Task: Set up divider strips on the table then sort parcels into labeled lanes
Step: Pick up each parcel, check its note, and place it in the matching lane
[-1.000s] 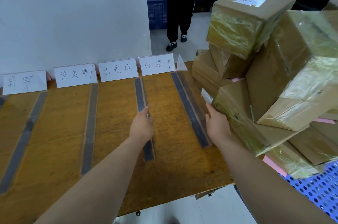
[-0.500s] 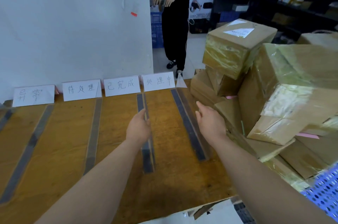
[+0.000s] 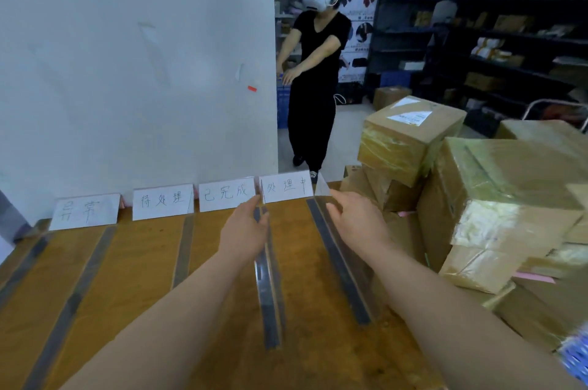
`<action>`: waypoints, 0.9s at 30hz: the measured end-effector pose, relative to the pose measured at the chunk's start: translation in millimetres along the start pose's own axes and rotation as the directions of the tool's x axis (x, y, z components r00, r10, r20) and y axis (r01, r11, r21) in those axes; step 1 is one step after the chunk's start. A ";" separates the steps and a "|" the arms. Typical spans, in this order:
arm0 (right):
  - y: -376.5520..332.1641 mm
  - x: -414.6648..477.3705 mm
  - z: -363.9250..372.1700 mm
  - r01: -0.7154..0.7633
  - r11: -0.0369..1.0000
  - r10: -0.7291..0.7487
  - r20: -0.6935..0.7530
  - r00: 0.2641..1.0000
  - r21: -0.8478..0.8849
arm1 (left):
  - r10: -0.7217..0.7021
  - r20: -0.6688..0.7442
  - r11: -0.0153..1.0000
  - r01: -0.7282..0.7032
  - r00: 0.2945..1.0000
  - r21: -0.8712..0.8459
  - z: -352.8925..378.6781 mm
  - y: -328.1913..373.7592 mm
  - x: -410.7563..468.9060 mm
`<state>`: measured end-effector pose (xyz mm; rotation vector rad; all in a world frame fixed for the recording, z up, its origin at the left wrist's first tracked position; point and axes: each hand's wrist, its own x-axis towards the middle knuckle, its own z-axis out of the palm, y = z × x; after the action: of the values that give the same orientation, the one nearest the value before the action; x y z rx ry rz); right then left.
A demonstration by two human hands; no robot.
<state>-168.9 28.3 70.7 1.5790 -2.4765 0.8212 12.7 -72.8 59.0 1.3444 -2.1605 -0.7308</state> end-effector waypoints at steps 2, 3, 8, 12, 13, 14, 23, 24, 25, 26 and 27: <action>-11.0 1.7 -21.7 0.014 1.000 -0.014 -0.011 1.000 -0.002 | 0.064 0.008 0.998 -0.064 0.998 -0.007 -11.6 18.1 3.6; -15.5 2.5 -33.9 0.023 1.000 -0.023 -0.013 1.000 -0.017 | 0.096 0.016 0.995 -0.096 0.995 -0.012 -16.7 28.4 4.9; -24.9 -0.7 -113.9 0.039 0.998 -0.046 -0.119 0.992 -0.057 | 0.258 0.013 0.958 -0.254 0.966 -0.133 -37.3 93.6 8.7; -1.8 -12.8 -181.0 -0.080 0.994 0.049 -0.341 0.939 -0.079 | 0.368 0.055 0.898 -0.339 0.928 -0.280 -34.8 149.4 0.1; 8.1 -16.6 -195.9 -0.126 0.989 0.092 -0.362 0.928 -0.073 | 0.369 0.076 0.892 -0.330 0.927 -0.308 -30.3 162.0 -4.7; 19.3 -20.5 -208.7 -0.169 0.983 0.133 -0.372 0.919 -0.067 | 0.364 0.102 0.891 -0.314 0.926 -0.329 -24.7 173.9 -10.4; 103.3 -53.1 -237.9 -0.299 0.944 0.276 -0.161 0.948 -0.141 | 0.112 0.567 0.895 0.165 0.816 -0.414 34.5 243.2 -65.2; 106.9 -54.7 -235.6 -0.286 0.949 0.265 -0.154 0.952 -0.136 | 0.077 0.587 0.875 0.227 0.806 -0.427 40.0 246.9 -69.0; 109.8 -55.9 -232.8 -0.268 0.957 0.250 -0.155 0.956 -0.112 | 0.057 0.589 0.852 0.268 0.806 -0.449 44.9 249.9 -72.2; 112.5 -56.6 -230.5 -0.248 0.966 0.233 -0.164 0.959 -0.078 | 0.049 0.576 0.831 0.286 0.816 -0.477 48.7 253.1 -75.1; 114.7 -56.8 -229.3 -0.224 0.973 0.213 -0.176 0.961 -0.048 | 0.049 0.555 0.818 0.285 0.831 -0.499 51.5 255.8 -77.7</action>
<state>-288.5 222.3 201.2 1.1746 -2.5539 0.8503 -155.9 102.4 181.4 1.0243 -1.9771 -1.8412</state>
